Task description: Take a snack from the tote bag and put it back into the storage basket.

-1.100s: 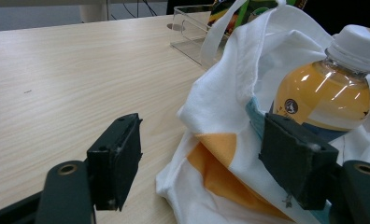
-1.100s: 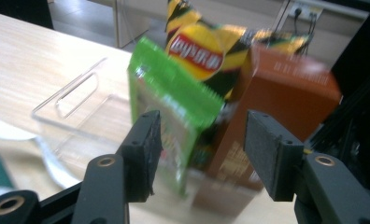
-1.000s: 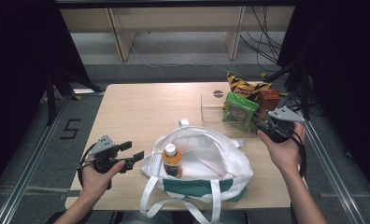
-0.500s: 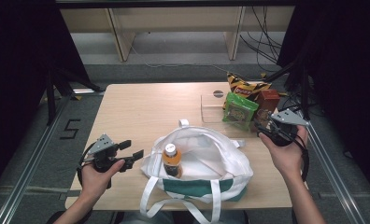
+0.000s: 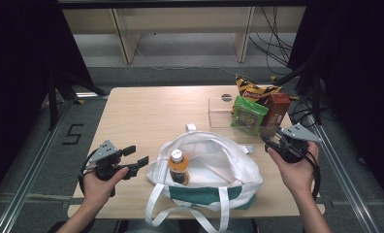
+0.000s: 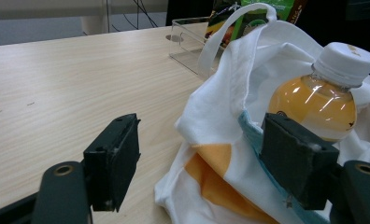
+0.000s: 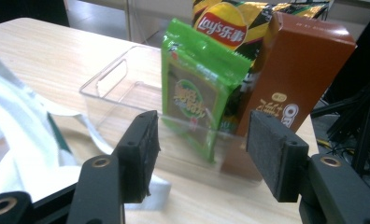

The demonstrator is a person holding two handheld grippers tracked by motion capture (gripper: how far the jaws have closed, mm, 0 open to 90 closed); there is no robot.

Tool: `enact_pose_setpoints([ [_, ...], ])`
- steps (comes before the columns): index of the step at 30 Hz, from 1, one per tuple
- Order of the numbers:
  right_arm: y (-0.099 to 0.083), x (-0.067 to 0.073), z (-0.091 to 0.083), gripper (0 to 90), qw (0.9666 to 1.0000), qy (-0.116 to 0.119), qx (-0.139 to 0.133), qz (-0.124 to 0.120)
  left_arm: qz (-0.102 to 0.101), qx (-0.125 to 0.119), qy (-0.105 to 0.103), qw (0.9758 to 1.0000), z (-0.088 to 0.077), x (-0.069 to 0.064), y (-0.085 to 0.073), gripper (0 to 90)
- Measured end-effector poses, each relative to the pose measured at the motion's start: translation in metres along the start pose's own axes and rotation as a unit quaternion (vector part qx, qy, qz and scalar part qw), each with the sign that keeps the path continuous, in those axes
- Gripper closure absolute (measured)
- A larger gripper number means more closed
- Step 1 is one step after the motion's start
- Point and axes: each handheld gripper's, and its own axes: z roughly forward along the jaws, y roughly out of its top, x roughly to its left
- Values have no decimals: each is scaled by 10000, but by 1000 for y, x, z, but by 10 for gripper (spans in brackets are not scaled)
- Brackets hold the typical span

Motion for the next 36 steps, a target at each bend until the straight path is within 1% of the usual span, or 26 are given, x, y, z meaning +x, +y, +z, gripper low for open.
enact_pose_setpoints([
  [1,-1,-1,-1,445,9999,21,-56,-105,-32,-54,-31,10000,0,0,0,277],
  [2,-2,1,-3,446,10000,47,-64,-23,5,-52,-34,10000,0,1,1,276],
  [4,-4,2,-5,445,9999,31,-95,-32,-23,-43,0,10000,1,2,2,275],
  [6,-6,6,-10,443,9999,16,-42,126,-58,-31,-4,10000,2,2,2,275],
  [7,-8,7,-11,443,9999,-37,-83,134,-76,-44,-1,10000,2,2,2,275],
  [8,-10,6,-11,442,9999,38,-96,64,-100,-66,1,9999,2,1,3,276],
  [9,-11,7,-13,441,9999,22,1,132,-16,-71,-33,10000,3,1,4,276],
  [10,-14,7,-13,441,9999,-37,-33,122,3,-76,-30,10000,4,0,4,276],
  [12,-17,8,-15,439,9998,16,22,219,-37,-83,-50,9999,5,-1,4,277],
  [13,-18,6,-15,439,9999,56,10,111,-37,-91,-53,9999,6,-1,4,277],
  [14,-20,5,-16,439,10000,-15,-32,33,6,-92,-60,9999,6,-1,4,277],
  [15,-21,5,-17,438,9999,65,-34,108,21,-122,-87,9999,6,-1,4,278],
  [16,-22,8,-20,437,9997,-4,8,229,29,-137,-100,9999,5,-1,5,278],
  [17,-23,7,-21,437,9998,-64,6,206,-42,-152,-88,9998,4,-2,5,279],
  [18,-24,5,-21,437,9999,43,-44,121,-21,-176,-127,9998,4,-1,5,279],
  [20,-25,8,-24,437,9996,-36,62,269,0,-170,-122,9998,2,-2,5,279],
  [22,-26,7,-24,436,9998,-54,47,182,18,-212,-165,9996,1,-4,4,278],
  [23,-27,8,-23,435,9998,-34,46,203,22,-245,-201,9995,0,-4,4,278],
  [24,-27,6,-23,435,10000,-4,48,67,-32,-273,-211,9994,-1,-6,4,279],
  [26,-27,8,-25,434,9999,-29,53,138,-15,-317,-261,9992,-2,-9,6,280],
  [29,-28,11,-29,435,9994,-143,89,293,155,-335,-460,9983,-3,-16,13,275],
  [30,-29,7,-28,435,9998,-112,-35,148,190,-341,-462,9982,-4,-19,15,276],
  [31,-29,6,-28,435,9998,-144,-12,111,271,-398,-597,9971,-4,-20,18,276],
  [32,-29,6,-29,435,9997,-143,48,182,211,-415,-635,9969,-4,-24,20,276],
  [35,-31,6,-30,435,9993,-194,62,319,313,-411,-706,9962,-6,-32,23,276],
  [36,-31,4,-29,435,9996,-169,36,232,300,-452,-791,9954,-5,-34,24,276],
])
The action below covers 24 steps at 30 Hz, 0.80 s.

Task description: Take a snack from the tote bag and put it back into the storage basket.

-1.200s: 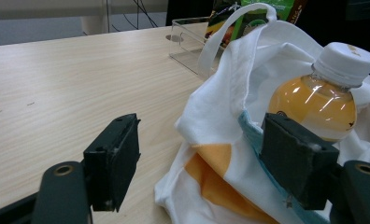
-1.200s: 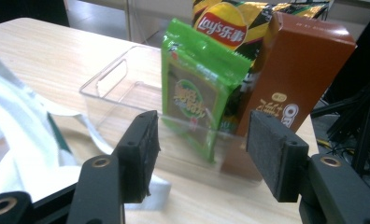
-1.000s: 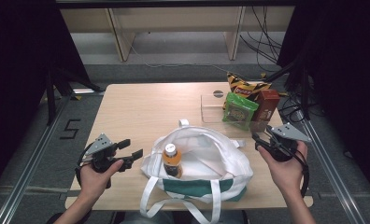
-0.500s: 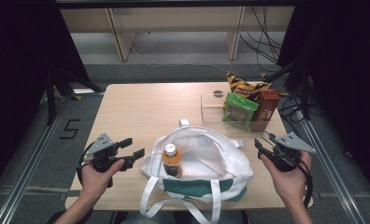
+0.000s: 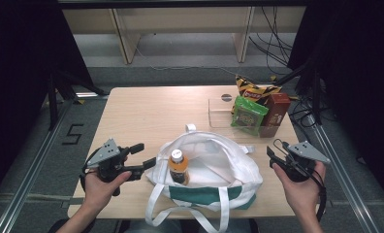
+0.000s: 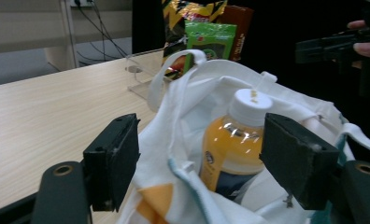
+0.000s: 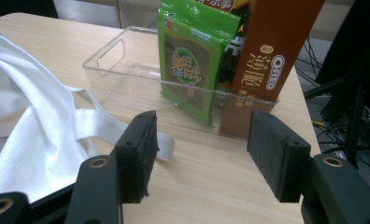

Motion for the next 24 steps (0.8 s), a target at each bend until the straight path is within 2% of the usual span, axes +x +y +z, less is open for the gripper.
enact_pose_setpoints([
  [2,-2,-1,1,435,10000,-60,-45,32,61,44,-93,9999,2,-4,3,276],
  [4,-1,-3,2,435,10000,16,8,60,30,19,-194,9998,6,-10,5,279],
  [5,-1,-4,2,435,10000,1,-22,36,92,71,-237,9997,9,-14,7,282],
  [7,0,-3,3,435,9999,44,-1,98,185,117,-330,9992,13,-17,9,293],
  [8,0,-1,3,435,9999,-5,3,167,203,173,-331,9991,15,-19,10,305],
  [9,1,-3,4,435,10000,12,-16,50,203,226,-365,9989,17,-20,10,317],
  [10,1,-3,6,435,9999,66,-5,91,121,221,-417,9988,20,-21,10,329],
  [11,1,-1,5,435,9999,35,39,164,85,244,-417,9988,22,-22,10,332],
  [13,0,-4,7,435,9999,109,25,47,238,341,-439,9982,28,-23,11,345],
  [14,-1,-2,7,435,9998,69,75,191,253,338,-466,9980,32,-24,11,351],
  [15,-1,-2,6,435,9996,70,121,225,294,395,-442,9978,34,-24,11,359],
  [17,0,-6,7,436,9999,90,23,84,348,448,-434,9974,41,-26,12,374],
  [18,0,-6,7,436,9999,89,19,80,351,463,-417,9974,43,-26,13,384],
  [19,0,-4,6,436,9998,44,66,187,361,453,-442,9973,46,-27,13,388],
  [21,1,-5,6,436,9999,51,27,90,415,491,-414,9971,50,-28,13,400],
  [22,1,-2,6,436,9997,90,90,218,431,515,-401,9969,53,-28,12,405],
  [24,0,-4,7,437,9999,130,65,53,398,497,-364,9973,57,-28,11,417],
])
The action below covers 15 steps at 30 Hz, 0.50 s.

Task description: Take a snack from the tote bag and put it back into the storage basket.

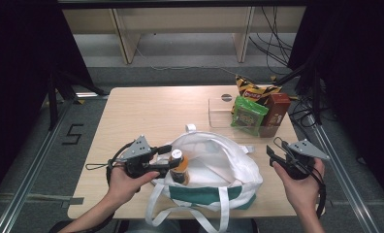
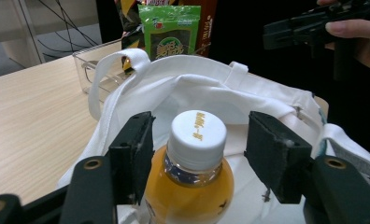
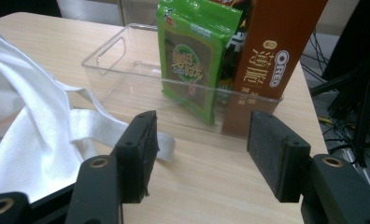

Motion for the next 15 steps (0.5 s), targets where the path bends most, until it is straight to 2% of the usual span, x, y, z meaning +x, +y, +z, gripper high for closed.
enact_pose_setpoints([
  [1,0,1,0,437,10000,54,21,81,-12,1,17,10000,2,0,-1,423],
  [3,0,3,0,438,9999,-8,51,104,27,26,45,10000,5,-1,-2,438],
  [4,0,1,1,438,10000,41,21,23,28,-28,28,10000,6,-1,-3,451],
  [5,0,1,2,437,9999,71,22,74,59,1,69,10000,7,-2,-3,462],
  [10,-1,0,2,438,9999,-58,47,-82,38,-10,140,9999,12,0,-5,472],
  [13,-1,2,1,438,9999,-26,65,97,15,9,168,9999,14,0,-6,483],
  [14,-1,1,1,438,10000,-5,41,-8,22,-7,139,9999,15,0,-7,486],
  [15,-1,3,0,438,9998,-1,91,152,-4,-17,127,9999,16,0,-7,493],
])
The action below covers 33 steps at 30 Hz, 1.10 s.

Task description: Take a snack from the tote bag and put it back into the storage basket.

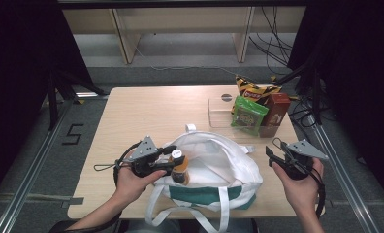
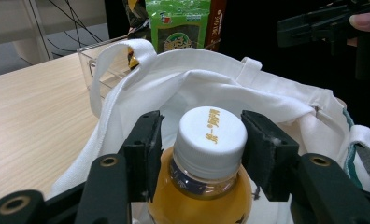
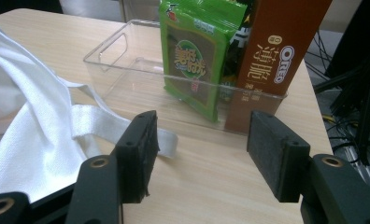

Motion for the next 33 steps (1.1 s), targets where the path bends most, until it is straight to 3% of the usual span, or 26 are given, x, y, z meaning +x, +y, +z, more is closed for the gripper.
enact_pose_setpoints([
  [2,0,-1,0,438,10000,-69,11,-54,39,36,45,10000,1,-1,0,503],
  [3,0,0,0,438,10000,11,26,27,6,23,56,10000,1,-1,-1,508],
  [4,-1,-1,2,438,10000,10,-77,-23,-5,-10,24,10000,2,-1,-1,515],
  [6,-1,-3,2,438,9999,8,-25,-160,-18,9,60,10000,2,-2,-2,531],
  [9,-2,-2,4,438,9999,62,-2,-136,7,-16,82,10000,3,-2,-4,543],
  [10,-2,-3,5,438,9997,57,-32,-250,4,-29,84,10000,3,-2,-4,547],
  [13,-2,0,4,438,10000,53,-12,5,48,-103,117,9999,3,-3,-5,563],
  [14,-2,-1,3,438,10000,52,18,-72,84,-124,123,9998,3,-4,-5,571],
  [18,-3,0,4,438,9999,62,56,74,145,-175,128,9997,4,-5,-6,584],
  [27,-3,-1,3,436,9999,57,88,44,262,-142,118,9995,2,-5,-2,587],
  [33,-4,-1,4,435,9999,87,37,48,226,-243,26,9994,0,-7,3,587],
])
